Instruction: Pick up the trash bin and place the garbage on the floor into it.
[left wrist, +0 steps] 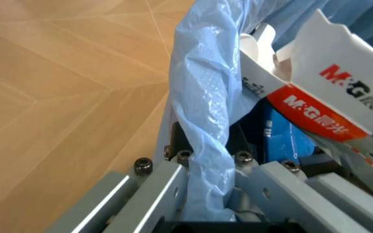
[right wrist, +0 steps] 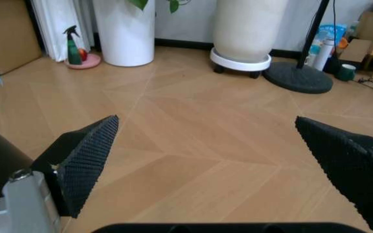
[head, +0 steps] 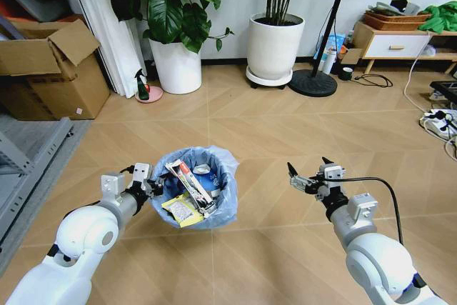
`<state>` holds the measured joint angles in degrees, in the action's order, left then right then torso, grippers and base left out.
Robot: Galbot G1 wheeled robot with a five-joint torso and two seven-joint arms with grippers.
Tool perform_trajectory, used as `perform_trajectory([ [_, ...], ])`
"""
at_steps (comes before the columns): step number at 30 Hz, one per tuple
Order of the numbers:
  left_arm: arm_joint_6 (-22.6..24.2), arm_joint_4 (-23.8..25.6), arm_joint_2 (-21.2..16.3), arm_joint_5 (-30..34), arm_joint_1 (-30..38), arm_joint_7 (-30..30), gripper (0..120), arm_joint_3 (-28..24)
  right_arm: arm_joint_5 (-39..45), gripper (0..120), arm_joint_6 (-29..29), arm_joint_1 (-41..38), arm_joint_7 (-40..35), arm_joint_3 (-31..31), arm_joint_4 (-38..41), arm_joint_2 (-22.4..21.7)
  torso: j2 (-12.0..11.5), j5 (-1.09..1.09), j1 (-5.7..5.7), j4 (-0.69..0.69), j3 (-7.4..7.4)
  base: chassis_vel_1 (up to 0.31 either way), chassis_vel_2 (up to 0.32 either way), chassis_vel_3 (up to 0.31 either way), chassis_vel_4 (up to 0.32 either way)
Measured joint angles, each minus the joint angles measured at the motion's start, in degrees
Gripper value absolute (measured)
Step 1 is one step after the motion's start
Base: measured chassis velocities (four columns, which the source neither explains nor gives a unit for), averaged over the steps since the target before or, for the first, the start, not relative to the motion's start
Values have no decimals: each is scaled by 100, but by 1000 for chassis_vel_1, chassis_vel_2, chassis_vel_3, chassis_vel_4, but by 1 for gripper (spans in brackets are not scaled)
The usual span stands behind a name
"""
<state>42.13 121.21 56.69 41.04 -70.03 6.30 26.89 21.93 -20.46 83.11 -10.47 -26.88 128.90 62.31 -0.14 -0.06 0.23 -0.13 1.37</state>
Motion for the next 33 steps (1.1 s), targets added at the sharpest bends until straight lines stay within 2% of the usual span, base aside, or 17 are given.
perform_trajectory([
  [33, 0, 4, 137, -99, -65, -16, 0, 34, -16, 100, 5, 55, 29, 64, -9, 7, 0, 1, 0, 1, 0, 155, -153, -151, 154],
])
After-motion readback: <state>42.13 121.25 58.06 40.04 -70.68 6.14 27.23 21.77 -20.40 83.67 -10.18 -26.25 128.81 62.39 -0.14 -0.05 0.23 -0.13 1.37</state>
